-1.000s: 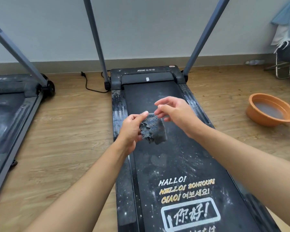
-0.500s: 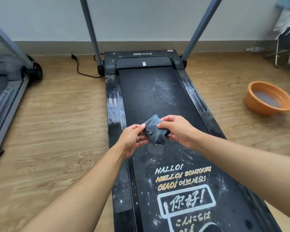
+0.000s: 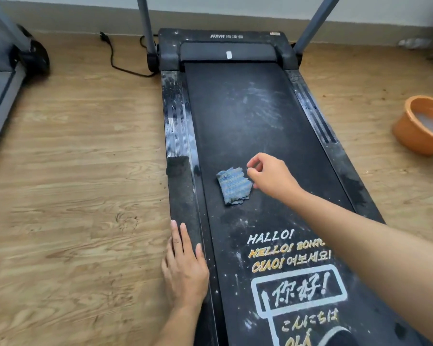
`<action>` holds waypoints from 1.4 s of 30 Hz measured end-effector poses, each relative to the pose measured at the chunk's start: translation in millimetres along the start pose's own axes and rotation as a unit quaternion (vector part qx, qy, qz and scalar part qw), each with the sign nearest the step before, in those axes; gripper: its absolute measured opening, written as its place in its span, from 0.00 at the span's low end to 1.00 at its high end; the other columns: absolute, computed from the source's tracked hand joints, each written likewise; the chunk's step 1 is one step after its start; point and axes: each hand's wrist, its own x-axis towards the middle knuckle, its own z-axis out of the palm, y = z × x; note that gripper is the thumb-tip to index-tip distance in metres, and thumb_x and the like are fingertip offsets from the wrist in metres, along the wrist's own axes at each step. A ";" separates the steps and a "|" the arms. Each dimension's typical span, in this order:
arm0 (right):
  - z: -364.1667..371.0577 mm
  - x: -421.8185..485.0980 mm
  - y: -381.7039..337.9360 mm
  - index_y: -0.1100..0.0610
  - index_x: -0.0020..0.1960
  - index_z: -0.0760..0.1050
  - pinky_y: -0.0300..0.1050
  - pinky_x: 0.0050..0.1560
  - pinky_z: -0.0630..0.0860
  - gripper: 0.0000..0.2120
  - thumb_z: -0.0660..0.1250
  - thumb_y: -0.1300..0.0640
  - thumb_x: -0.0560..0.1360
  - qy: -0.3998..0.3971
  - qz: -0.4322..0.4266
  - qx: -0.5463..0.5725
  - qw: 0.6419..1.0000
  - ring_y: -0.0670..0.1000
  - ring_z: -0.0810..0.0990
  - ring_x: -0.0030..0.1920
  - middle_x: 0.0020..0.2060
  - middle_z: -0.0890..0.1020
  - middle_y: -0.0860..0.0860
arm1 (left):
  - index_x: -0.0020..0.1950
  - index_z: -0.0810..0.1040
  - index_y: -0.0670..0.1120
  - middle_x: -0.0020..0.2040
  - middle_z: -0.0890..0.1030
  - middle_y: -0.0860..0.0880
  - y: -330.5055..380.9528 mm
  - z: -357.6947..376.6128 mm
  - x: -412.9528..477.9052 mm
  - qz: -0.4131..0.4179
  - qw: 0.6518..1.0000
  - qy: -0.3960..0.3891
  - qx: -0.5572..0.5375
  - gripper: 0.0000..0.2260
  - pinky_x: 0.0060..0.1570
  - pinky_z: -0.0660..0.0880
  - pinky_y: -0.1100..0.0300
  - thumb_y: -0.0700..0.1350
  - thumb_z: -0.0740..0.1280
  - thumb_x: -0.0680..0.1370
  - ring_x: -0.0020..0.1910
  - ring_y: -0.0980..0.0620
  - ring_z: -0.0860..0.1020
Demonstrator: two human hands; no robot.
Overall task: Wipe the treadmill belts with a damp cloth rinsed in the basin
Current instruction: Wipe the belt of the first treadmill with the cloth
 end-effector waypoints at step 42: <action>159.5 -95.7 96.1 0.53 0.86 0.41 0.51 0.82 0.41 0.32 0.42 0.41 0.86 -0.096 -0.241 -0.253 0.932 0.47 0.35 0.83 0.84 0.38 0.47 | 0.85 0.61 0.47 0.87 0.48 0.54 -0.4 0.5 -2.7 0.015 0.998 0.051 0.028 0.28 0.54 0.81 0.46 0.50 0.55 0.84 0.70 0.44 0.75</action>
